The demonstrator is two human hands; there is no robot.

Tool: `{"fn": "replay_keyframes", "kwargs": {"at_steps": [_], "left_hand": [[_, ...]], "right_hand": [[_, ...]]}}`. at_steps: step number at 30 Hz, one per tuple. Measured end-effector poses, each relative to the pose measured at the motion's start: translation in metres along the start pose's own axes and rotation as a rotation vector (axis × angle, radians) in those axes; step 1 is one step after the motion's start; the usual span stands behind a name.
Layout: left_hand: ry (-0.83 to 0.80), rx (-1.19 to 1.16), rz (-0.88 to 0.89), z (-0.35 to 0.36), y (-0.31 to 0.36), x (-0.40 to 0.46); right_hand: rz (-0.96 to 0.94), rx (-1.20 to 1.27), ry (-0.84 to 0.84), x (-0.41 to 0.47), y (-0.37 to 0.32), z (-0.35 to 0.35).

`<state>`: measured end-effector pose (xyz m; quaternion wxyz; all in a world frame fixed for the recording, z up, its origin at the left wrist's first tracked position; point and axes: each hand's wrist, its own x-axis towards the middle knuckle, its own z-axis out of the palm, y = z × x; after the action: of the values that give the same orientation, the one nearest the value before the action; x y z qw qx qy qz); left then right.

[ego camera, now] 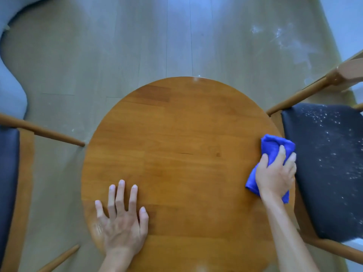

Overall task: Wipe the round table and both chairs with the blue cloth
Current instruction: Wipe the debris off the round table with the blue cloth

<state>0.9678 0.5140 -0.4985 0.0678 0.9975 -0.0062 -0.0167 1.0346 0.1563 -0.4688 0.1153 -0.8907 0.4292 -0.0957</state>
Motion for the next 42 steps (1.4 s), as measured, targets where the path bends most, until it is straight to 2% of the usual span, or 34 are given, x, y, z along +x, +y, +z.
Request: {"fn": "replay_keyframes", "kwargs": {"at_steps": [3,5,7,10,12,15,19,21,23,24,26,28,33,38,42], "left_hand": [[-0.047,-0.016,-0.008,-0.004,0.003,0.000],[-0.075,-0.015,-0.013,-0.006,0.003,0.000],[-0.095,-0.015,-0.010,-0.007,0.001,0.000],[-0.120,-0.047,-0.001,-0.012,0.000,0.000],[-0.129,-0.094,-0.018,-0.018,0.001,0.001],[-0.150,-0.232,-0.091,-0.030,0.002,0.000],[-0.132,-0.372,-0.121,-0.047,0.012,-0.003],[-0.145,-0.489,-0.111,-0.054,0.025,-0.003],[-0.179,-0.630,-0.167,-0.060,0.038,-0.001],[-0.202,-0.695,-0.223,-0.064,0.042,0.002],[-0.259,-0.827,-0.347,-0.076,0.047,0.007],[-0.293,-0.911,-0.384,-0.092,0.053,0.009],[-0.251,-0.968,-0.250,-0.158,0.071,0.017],[-0.372,-1.197,0.004,-0.272,0.086,0.034],[-0.506,-1.332,0.191,-0.372,0.099,0.046]], "right_hand": [[0.108,0.016,0.013,-0.085,0.034,-0.017],[0.080,0.018,-0.039,-0.151,0.021,-0.020],[-0.044,0.023,-0.144,-0.206,-0.015,-0.017],[-0.362,0.071,-0.324,-0.249,-0.073,-0.016],[-0.536,0.086,-0.363,-0.250,-0.084,-0.015],[-0.629,0.041,-0.433,-0.243,-0.066,-0.028],[-0.532,-0.133,-0.477,-0.250,-0.055,-0.045],[-0.510,-0.129,-0.467,-0.249,-0.062,-0.050],[-0.471,-0.042,-0.539,-0.240,-0.066,-0.053],[-0.428,0.025,-0.629,-0.234,-0.065,-0.054],[-0.306,0.220,-0.807,-0.216,-0.060,-0.059],[-0.145,0.447,-0.930,-0.197,-0.056,-0.076],[0.092,0.944,-1.108,-0.168,-0.052,-0.159],[0.076,1.255,-1.320,-0.142,-0.065,-0.264],[0.027,1.351,-1.448,-0.129,-0.089,-0.339]]}}
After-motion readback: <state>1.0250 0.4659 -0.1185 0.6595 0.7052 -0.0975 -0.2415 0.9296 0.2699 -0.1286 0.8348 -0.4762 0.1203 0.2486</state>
